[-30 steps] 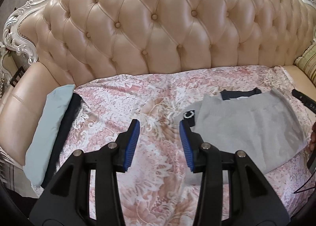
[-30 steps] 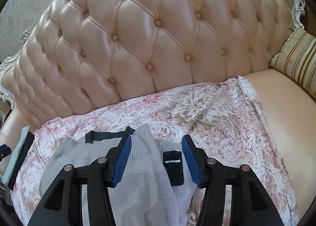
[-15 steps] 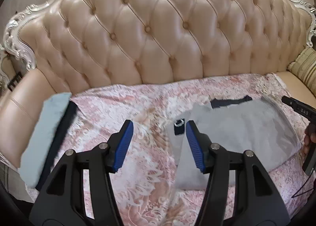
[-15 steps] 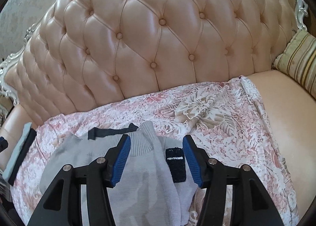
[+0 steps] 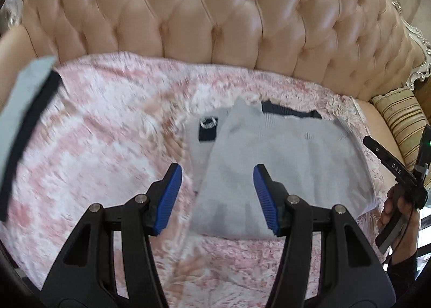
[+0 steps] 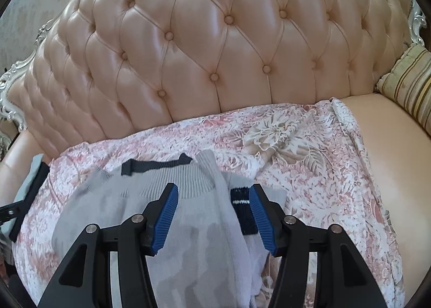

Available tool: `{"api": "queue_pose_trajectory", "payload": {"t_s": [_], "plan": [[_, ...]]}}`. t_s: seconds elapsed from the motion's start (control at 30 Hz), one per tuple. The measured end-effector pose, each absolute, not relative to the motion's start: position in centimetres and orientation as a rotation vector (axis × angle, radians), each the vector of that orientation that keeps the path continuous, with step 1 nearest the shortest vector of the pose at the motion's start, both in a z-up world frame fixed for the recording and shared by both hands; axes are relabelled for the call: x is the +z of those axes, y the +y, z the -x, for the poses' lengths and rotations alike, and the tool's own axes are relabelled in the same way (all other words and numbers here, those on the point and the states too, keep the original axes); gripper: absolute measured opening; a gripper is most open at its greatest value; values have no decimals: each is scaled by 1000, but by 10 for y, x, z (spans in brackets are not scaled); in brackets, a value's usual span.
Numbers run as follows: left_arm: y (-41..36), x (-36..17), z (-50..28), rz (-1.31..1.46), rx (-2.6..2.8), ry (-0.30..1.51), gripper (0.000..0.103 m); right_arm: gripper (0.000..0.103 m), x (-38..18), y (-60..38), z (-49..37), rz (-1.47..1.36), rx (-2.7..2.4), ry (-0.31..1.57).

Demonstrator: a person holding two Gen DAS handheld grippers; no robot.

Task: Fold clothes

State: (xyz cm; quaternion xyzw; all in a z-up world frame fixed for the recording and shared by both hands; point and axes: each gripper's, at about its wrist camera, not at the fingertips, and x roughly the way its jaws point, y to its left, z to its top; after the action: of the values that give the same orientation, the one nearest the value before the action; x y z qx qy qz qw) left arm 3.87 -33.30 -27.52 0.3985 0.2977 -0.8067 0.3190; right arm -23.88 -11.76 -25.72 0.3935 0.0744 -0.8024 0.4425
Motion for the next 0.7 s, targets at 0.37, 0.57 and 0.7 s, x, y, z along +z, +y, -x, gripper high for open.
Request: {"api": "queue_pose_trajectory", "payload": {"t_s": [0.37, 0.57, 0.7], "plan": [[-373, -298, -49, -902, -2207, 988, 59, 56, -258, -95, 260, -1050, -1959, 127], [-387, -315, -4, -1013, -2273, 903, 59, 56, -263, -106, 260, -1050, -1950, 197], [-398, -324, 24, -1076, -2305, 854, 59, 56, -263, -120, 260, -1041, -1929, 221]]}}
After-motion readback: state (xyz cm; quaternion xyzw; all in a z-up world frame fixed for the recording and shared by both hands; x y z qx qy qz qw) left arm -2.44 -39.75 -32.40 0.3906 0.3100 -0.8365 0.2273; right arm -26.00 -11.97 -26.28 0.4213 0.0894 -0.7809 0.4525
